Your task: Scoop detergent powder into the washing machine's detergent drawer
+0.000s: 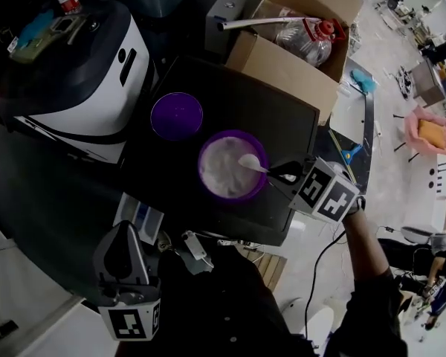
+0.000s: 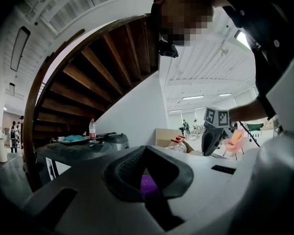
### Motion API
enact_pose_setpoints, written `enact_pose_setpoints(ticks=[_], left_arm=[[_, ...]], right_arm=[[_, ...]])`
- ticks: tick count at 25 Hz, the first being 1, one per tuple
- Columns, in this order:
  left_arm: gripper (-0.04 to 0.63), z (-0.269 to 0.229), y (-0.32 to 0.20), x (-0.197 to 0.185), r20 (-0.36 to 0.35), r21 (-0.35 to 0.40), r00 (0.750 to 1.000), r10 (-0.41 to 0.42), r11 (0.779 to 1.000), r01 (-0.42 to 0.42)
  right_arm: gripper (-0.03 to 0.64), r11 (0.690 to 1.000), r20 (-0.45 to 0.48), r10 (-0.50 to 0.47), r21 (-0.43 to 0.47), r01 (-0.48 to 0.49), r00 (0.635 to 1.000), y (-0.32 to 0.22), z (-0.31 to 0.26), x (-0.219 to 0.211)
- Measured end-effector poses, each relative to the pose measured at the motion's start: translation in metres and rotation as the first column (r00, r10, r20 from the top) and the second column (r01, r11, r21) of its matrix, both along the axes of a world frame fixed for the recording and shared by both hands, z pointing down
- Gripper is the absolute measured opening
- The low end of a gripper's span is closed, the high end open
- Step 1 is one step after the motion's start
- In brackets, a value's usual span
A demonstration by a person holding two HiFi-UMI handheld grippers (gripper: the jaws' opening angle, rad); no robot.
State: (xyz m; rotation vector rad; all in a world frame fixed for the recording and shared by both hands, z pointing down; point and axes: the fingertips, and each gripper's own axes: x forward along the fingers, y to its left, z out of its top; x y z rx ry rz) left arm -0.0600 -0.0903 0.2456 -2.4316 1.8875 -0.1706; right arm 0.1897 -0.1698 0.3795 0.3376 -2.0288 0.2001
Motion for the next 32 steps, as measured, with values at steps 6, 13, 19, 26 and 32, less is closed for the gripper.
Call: enact_pose_setpoints(ticks=[6, 13, 19, 26, 32], left_arm=[[0.015, 0.018, -0.002, -0.013, -0.021, -0.048, 1.000, 0.014, 0.999, -0.015], [0.015, 0.034, -0.006, -0.010, -0.035, -0.080, 0.999, 0.022, 0.997, -0.025], [0.015, 0.046, -0.004, -0.007, -0.049, -0.118, 0.998, 0.027, 0.993, -0.032], [0.015, 0.054, -0.002, -0.011, -0.067, -0.150, 0.998, 0.015, 0.988, -0.025], [0.015, 0.053, -0.003, -0.015, -0.077, -0.152, 0.997, 0.001, 0.988, -0.012]], right_arm=[[0.034, 0.995, -0.166, -0.084, -0.076, 0.072, 0.983, 0.000, 0.019, -0.002], [0.032, 0.961, -0.328, -0.240, -0.215, 0.175, 0.914, 0.007, 0.026, 0.002], [0.034, 0.934, -0.394, -0.314, -0.290, 0.207, 0.864, 0.009, 0.029, 0.001], [0.032, 0.893, -0.475, -0.407, -0.386, 0.232, 0.780, 0.013, 0.031, 0.004], [0.034, 0.826, -0.494, -0.511, -0.508, 0.243, 0.703, 0.019, 0.030, 0.005]])
